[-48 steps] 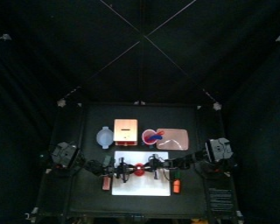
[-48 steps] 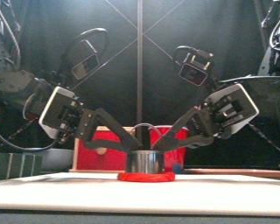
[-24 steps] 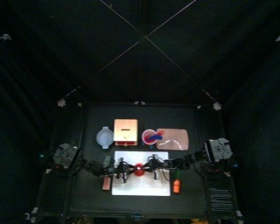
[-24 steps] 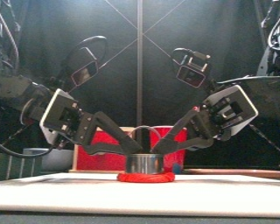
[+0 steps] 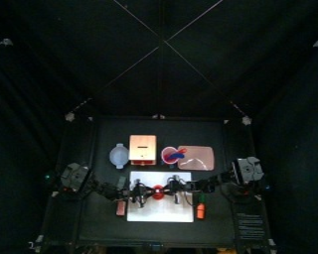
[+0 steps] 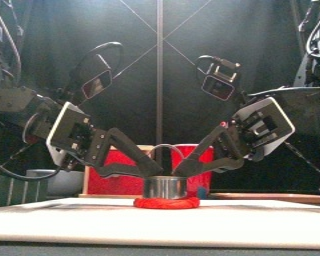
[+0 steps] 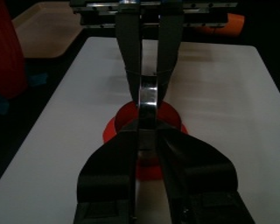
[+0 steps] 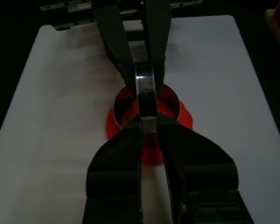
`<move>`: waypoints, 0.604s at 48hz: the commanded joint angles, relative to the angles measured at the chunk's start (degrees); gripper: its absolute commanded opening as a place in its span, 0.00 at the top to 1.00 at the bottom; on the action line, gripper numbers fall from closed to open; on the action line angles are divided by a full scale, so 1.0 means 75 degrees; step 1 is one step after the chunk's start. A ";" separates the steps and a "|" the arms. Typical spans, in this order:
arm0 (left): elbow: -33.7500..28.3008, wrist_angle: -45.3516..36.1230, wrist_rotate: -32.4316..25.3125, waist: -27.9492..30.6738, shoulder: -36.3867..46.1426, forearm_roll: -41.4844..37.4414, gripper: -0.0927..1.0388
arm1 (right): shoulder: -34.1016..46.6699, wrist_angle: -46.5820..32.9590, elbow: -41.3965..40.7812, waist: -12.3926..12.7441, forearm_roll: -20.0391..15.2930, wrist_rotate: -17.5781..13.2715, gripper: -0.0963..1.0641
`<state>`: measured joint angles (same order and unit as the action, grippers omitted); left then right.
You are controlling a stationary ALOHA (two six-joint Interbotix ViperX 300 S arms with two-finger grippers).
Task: Get the cutter from the drawer then cut the dough then place the extra dough in the bowl
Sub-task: Cut the dough
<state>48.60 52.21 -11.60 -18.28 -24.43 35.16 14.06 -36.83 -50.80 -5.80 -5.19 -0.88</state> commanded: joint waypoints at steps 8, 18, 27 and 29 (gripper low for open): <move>0.0117 -0.0516 0.0152 0.0082 -0.0211 0.0094 0.41 | 0.0293 0.0469 0.0035 0.0082 -0.0059 -0.0012 0.53; 0.0105 -0.0516 0.0141 0.0082 -0.0152 0.0082 0.41 | 0.0223 0.0574 0.0117 0.0082 -0.0059 0.0012 0.53; 0.0070 -0.0516 0.0070 0.0082 0.0199 0.0082 0.38 | -0.0070 0.0715 0.0305 0.0023 -0.0059 -0.0012 0.51; 0.0070 -0.0516 0.0070 0.0082 0.0281 0.0070 0.37 | -0.0141 0.0809 0.0340 0.0023 -0.0059 -0.0012 0.51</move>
<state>48.43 50.80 -11.60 -18.19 -22.94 35.33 13.10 -33.40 -49.48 -5.80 -5.27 -0.79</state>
